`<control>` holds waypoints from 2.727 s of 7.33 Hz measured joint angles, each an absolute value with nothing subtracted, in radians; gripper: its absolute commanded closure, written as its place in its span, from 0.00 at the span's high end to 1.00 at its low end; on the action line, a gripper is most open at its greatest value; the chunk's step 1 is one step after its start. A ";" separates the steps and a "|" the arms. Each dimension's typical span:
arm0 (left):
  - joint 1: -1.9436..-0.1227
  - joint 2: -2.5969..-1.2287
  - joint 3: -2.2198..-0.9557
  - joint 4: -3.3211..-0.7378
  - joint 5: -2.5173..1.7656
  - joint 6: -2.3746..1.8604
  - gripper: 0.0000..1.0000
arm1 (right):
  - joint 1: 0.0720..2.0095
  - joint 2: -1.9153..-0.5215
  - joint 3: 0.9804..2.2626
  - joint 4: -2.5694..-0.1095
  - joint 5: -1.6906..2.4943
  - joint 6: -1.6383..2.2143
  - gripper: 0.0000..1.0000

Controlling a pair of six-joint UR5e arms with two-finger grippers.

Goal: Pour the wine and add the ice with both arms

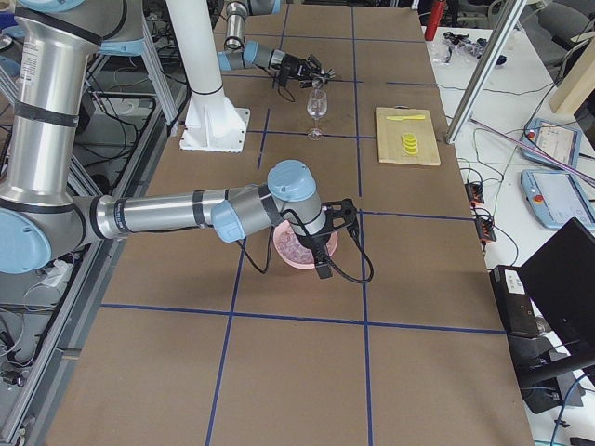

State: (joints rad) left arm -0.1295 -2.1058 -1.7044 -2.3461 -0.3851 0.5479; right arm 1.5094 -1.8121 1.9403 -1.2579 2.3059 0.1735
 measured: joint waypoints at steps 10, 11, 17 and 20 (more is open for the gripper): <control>-0.116 -2.112 -1.758 -2.494 -0.385 0.715 0.00 | 1.522 -1.819 1.935 -1.258 2.304 0.173 1.00; -0.124 -2.106 -1.786 -2.529 -0.424 0.717 0.00 | 1.522 -1.819 1.932 -1.258 2.304 0.173 1.00; -0.222 -1.869 -1.822 -2.882 -0.644 0.703 0.00 | 1.522 -1.818 1.929 -1.258 2.306 0.171 1.00; -0.304 -1.620 -1.822 -3.096 -0.812 0.552 0.00 | 1.522 -1.818 1.930 -1.258 2.306 0.172 1.00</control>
